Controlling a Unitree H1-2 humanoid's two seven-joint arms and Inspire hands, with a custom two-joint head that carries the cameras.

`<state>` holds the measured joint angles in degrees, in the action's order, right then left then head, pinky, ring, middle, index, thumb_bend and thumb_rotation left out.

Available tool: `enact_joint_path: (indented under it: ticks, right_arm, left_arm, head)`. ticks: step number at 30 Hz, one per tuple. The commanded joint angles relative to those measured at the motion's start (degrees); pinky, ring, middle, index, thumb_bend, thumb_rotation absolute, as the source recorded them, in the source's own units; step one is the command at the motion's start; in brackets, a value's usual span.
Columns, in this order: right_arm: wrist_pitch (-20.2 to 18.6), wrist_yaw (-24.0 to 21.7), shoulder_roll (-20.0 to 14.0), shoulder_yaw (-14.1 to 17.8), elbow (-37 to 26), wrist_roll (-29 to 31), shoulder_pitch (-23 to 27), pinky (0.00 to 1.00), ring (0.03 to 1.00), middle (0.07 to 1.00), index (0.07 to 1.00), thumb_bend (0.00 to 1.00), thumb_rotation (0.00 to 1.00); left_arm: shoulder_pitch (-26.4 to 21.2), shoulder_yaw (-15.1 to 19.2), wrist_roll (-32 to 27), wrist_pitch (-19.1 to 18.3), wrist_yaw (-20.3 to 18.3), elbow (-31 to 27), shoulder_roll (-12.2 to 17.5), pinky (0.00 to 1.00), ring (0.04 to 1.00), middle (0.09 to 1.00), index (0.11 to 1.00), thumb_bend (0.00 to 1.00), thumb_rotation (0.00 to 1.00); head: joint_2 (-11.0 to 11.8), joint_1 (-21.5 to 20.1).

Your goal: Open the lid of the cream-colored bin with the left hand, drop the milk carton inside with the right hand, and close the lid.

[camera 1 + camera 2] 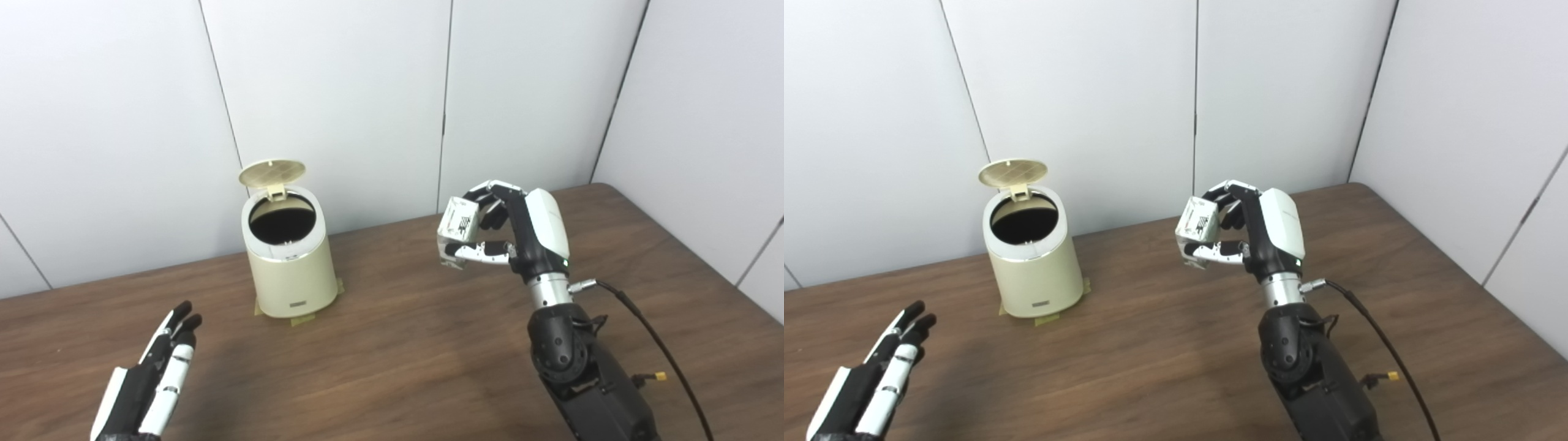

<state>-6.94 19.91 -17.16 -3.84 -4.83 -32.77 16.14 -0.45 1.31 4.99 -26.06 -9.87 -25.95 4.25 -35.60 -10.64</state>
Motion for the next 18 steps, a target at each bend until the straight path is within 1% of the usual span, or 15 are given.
enact_joint_path:
  ticks: [1,3,5,6,7,10,11,12,13,15,16,18]
  right_arm:
    - [3.56,-0.17,-0.28,-0.32,-3.25,-1.72,3.28,0.35,0.386,0.496,0.529,0.52,0.00]
    - [3.97,-0.53,0.65,-1.28,-4.31,-2.95,4.08,0.35,0.387,0.500,0.519,0.52,0.00]
    - [4.78,-0.77,1.84,-1.98,-4.61,-3.14,5.33,0.36,0.391,0.497,0.512,0.52,0.00]
    - [5.01,-0.88,2.50,-2.21,-4.67,-3.22,5.97,0.39,0.393,0.494,0.511,0.52,0.00]
    - [5.09,-1.16,3.25,-2.41,-4.55,-3.20,6.76,0.46,0.394,0.490,0.511,0.52,0.00]
    - [6.28,-1.94,4.88,-2.48,-2.93,-1.80,8.98,0.60,0.409,0.486,0.501,0.52,0.00]
    - [6.93,-2.05,5.16,-2.41,-2.36,-1.40,9.51,0.60,0.421,0.484,0.495,0.52,0.00]
    - [7.34,-2.19,5.44,-2.36,-1.91,-1.17,10.07,0.56,0.423,0.484,0.493,0.52,0.00]
    - [7.70,-2.34,5.56,-2.19,-1.62,-1.01,10.37,0.43,0.409,0.486,0.498,0.52,0.00]
    - [7.60,-2.90,6.16,-1.85,-1.37,-0.60,11.49,0.34,0.388,0.486,0.515,0.52,0.00]
    - [7.61,-3.03,6.46,-1.81,-1.24,-0.60,12.24,0.32,0.377,0.485,0.524,0.52,0.00]
    - [7.43,-3.67,7.00,-1.91,-1.07,-0.50,13.75,0.30,0.368,0.485,0.532,0.51,0.00]
  left_arm:
    - [-0.82,-0.07,-0.78,3.44,1.50,0.33,-1.02,1.00,0.978,0.944,0.980,0.35,0.78]
    - [-0.34,-0.37,-0.79,5.81,2.60,2.13,-1.73,1.00,0.978,0.944,0.979,0.38,0.79]
    - [-0.08,-0.46,-0.93,7.19,3.50,3.43,-2.53,1.00,0.984,0.950,0.979,0.40,0.81]
    - [0.03,-0.51,-0.94,7.90,3.92,3.98,-2.86,1.00,0.983,0.949,0.976,0.41,0.82]
    - [0.18,-0.46,-1.30,8.90,4.28,4.64,-3.41,1.00,0.979,0.946,0.971,0.41,0.82]
    - [0.67,-0.87,-1.55,12.06,4.99,6.52,-4.66,1.00,0.969,0.933,0.964,0.44,0.82]
    - [0.79,-0.99,-1.51,12.76,5.19,6.91,-4.96,1.00,0.966,0.928,0.965,0.45,0.82]
    - [0.91,-1.11,-1.43,13.29,5.45,7.23,-5.22,1.00,0.964,0.926,0.965,0.45,0.83]
    - [1.00,-1.30,-1.29,13.68,5.72,7.46,-5.46,1.00,0.963,0.926,0.966,0.46,0.83]
    - [1.20,-1.65,-1.07,14.59,6.34,8.00,-6.03,1.00,0.962,0.927,0.968,0.45,0.85]
    - [1.26,-1.80,-0.98,14.92,6.57,8.21,-6.20,1.00,0.960,0.928,0.969,0.45,0.85]
    - [1.39,-1.93,-0.81,15.22,7.08,8.41,-6.43,1.00,0.961,0.929,0.972,0.45,0.86]
  head:
    - [-0.02,0.35]
    - [0.28,1.87]
    - [0.52,2.72]
    - [0.57,3.04]
    - [0.68,3.69]
    - [1.07,5.09]
    - [1.16,5.28]
    - [1.20,5.57]
    - [1.26,5.81]
    - [1.42,6.68]
    - [1.50,7.09]
    - [1.70,7.81]
